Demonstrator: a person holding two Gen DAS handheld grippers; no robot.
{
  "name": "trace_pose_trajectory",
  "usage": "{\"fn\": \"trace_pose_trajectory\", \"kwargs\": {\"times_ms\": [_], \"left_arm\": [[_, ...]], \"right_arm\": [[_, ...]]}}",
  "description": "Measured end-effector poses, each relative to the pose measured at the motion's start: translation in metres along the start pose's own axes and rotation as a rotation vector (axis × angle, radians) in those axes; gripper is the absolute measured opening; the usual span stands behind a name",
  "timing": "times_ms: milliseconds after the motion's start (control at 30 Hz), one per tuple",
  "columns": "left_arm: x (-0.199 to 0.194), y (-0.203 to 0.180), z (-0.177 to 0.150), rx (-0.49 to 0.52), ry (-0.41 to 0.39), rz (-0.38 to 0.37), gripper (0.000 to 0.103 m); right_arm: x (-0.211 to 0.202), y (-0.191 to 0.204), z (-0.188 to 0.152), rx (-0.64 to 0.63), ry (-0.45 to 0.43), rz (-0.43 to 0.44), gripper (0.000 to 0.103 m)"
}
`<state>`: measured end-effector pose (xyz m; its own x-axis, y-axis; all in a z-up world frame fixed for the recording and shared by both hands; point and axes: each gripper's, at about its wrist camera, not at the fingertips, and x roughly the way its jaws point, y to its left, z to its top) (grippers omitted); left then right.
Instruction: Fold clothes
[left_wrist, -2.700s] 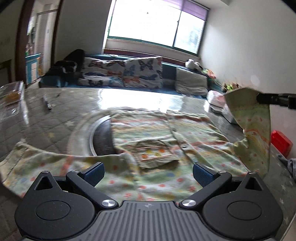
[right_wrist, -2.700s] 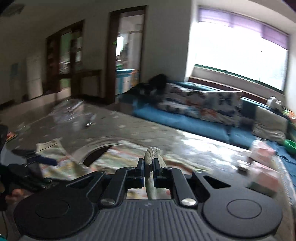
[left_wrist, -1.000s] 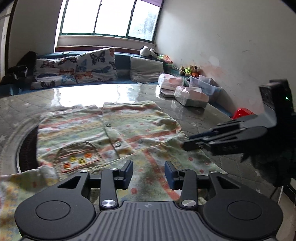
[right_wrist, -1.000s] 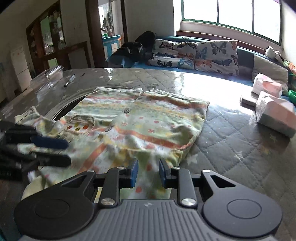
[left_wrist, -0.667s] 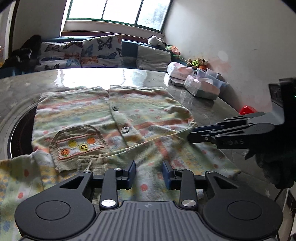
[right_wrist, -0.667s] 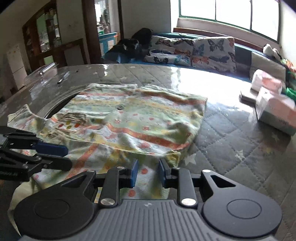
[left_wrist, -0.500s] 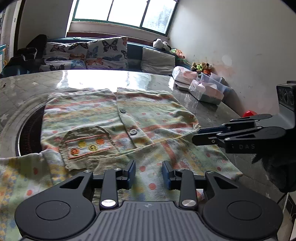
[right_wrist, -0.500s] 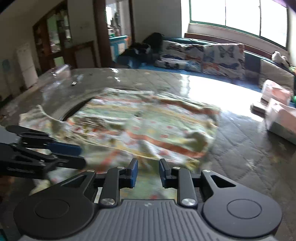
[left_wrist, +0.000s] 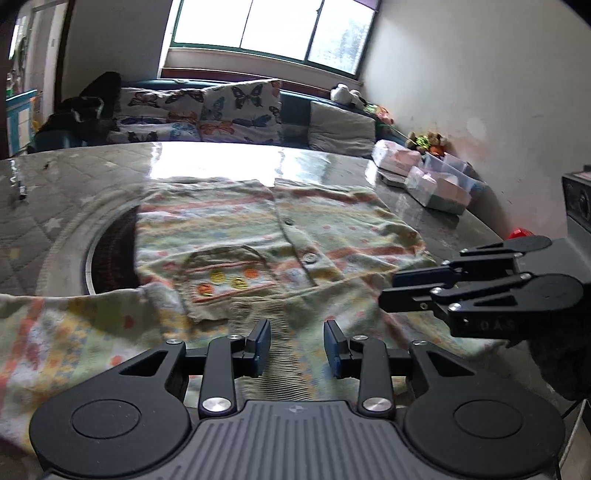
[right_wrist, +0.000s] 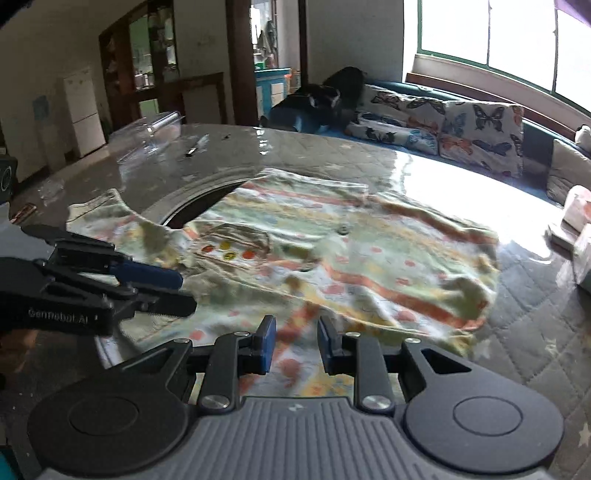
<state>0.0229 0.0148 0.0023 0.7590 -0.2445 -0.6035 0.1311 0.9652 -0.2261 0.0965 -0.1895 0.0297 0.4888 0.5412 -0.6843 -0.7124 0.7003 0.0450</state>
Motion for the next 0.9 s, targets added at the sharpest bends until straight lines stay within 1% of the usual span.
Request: {"fn": "trace_pose_trajectory", "kwargs": {"times_ms": [133, 200, 233, 267, 367, 433, 467, 567, 800, 867, 900], "left_arm": [[-0.015, 0.012, 0.001, -0.033, -0.029, 0.045, 0.036], [-0.025, 0.02, 0.001, -0.05, -0.045, 0.072, 0.042], [-0.03, 0.025, 0.001, -0.062, -0.055, 0.091, 0.047], [-0.035, 0.031, 0.0, -0.074, -0.065, 0.112, 0.048], [-0.049, 0.05, -0.003, -0.13, -0.088, 0.18, 0.049], [-0.058, 0.063, -0.006, -0.176, -0.098, 0.227, 0.049], [-0.063, 0.069, -0.008, -0.196, -0.106, 0.252, 0.049], [-0.077, 0.088, -0.013, -0.253, -0.131, 0.331, 0.049], [-0.104, 0.139, -0.024, -0.402, -0.188, 0.559, 0.049], [-0.107, 0.15, -0.024, -0.422, -0.2, 0.627, 0.049], [-0.107, 0.155, -0.024, -0.431, -0.199, 0.645, 0.049]], "right_arm": [[0.009, 0.008, -0.003, -0.025, 0.013, -0.013, 0.024], [0.003, 0.01, -0.001, -0.03, 0.002, -0.01, 0.024], [0.0, 0.011, -0.001, -0.034, -0.005, -0.002, 0.024], [-0.004, 0.014, 0.0, -0.038, -0.012, 0.007, 0.024], [-0.008, 0.027, -0.002, -0.071, -0.018, 0.047, 0.024], [-0.003, 0.039, -0.008, -0.111, 0.001, 0.064, 0.024], [0.0, 0.045, -0.011, -0.14, -0.001, 0.055, 0.026], [0.0, 0.055, -0.012, -0.195, -0.016, 0.031, 0.027], [-0.005, 0.056, -0.007, -0.178, -0.017, 0.052, 0.027], [-0.004, 0.054, -0.007, -0.169, -0.014, 0.05, 0.027], [-0.004, 0.053, -0.008, -0.164, -0.014, 0.049, 0.027]]}}
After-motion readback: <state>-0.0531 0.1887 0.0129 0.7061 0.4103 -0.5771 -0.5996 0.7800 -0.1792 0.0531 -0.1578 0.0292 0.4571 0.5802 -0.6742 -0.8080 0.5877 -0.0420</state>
